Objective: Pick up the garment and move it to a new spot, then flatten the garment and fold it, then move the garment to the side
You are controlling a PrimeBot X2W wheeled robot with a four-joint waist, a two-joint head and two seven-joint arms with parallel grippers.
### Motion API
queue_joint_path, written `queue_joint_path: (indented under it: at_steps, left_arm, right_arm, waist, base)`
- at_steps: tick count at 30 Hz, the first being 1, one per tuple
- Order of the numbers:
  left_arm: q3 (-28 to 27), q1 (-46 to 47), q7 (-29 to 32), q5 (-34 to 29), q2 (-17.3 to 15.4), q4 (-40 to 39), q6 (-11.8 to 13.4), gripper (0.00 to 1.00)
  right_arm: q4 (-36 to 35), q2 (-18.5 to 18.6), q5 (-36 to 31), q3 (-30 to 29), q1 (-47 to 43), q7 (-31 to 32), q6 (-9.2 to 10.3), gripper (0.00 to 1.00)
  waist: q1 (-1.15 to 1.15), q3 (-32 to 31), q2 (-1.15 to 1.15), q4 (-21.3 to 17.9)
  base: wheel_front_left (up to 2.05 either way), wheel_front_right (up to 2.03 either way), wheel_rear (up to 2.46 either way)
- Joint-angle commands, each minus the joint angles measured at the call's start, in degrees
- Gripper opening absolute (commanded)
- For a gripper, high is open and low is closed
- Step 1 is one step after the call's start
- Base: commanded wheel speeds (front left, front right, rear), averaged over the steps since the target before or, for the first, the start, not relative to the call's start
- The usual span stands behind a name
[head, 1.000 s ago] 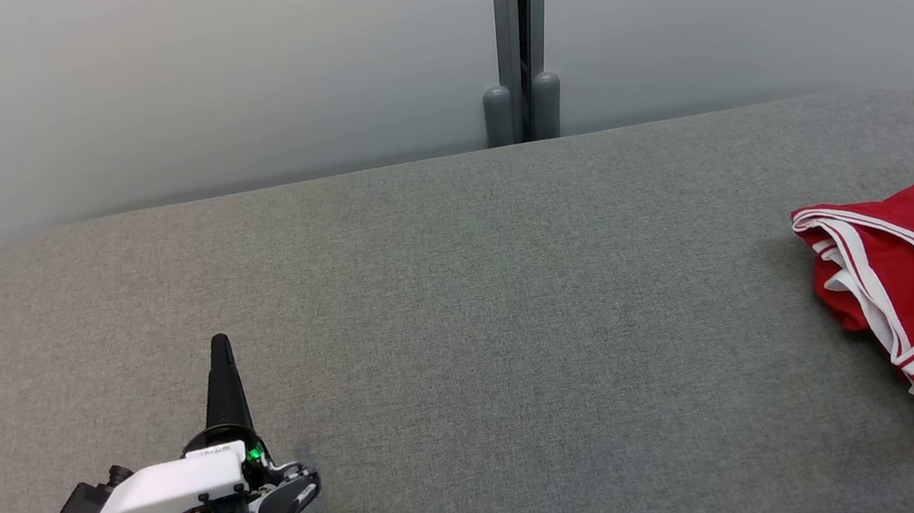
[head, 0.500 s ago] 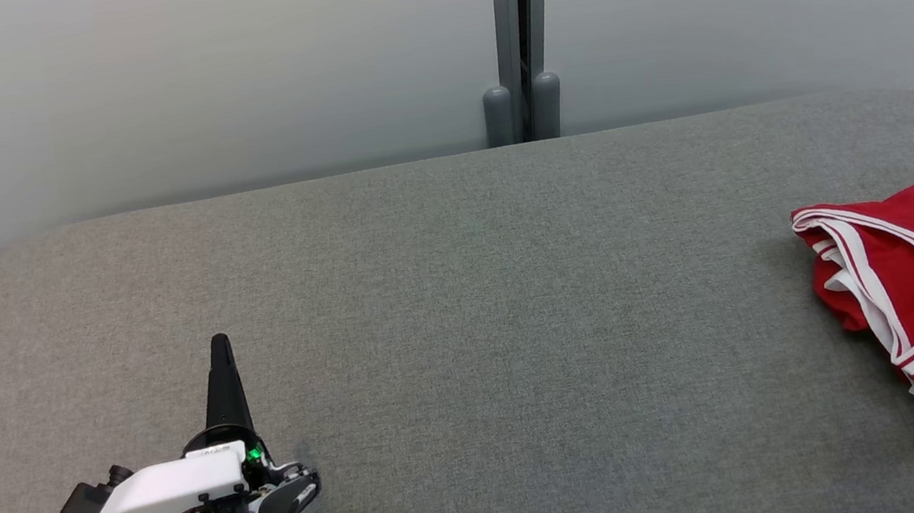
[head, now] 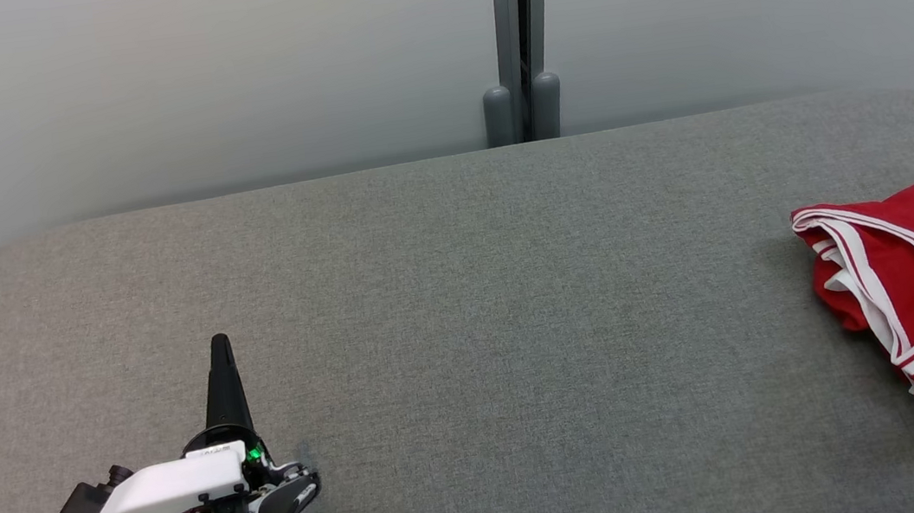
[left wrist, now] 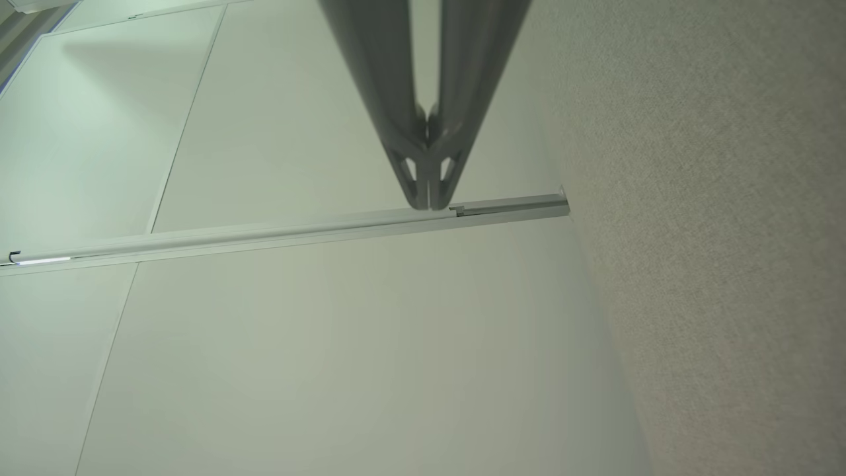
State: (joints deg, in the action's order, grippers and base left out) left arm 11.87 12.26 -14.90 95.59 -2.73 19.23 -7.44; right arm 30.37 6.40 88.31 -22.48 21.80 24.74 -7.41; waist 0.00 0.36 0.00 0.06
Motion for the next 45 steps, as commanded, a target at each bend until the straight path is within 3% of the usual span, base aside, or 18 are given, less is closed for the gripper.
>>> queue_joint_path:
  at_steps: [1, 45]
  left_arm:
    - [-0.09, 1.08, -0.19, 0.06, -0.15, 0.05, -0.20, 0.00]
    - [-0.09, 1.08, -0.20, 0.07, -0.15, 0.03, -0.20, 0.00]
  right_arm:
    - [0.04, 0.51, 0.29, -0.05, -0.11, -0.04, -0.14, 0.00]
    - [0.05, 0.72, 0.65, 0.39, -0.26, -0.43, -0.14, 0.00]
  waist:
    - [0.00, 0.00, 0.00, 0.00]
    - [0.00, 0.00, 0.00, 0.00]
  base:
    - [0.00, 0.00, 0.00]
    - [0.00, 0.00, 0.00]
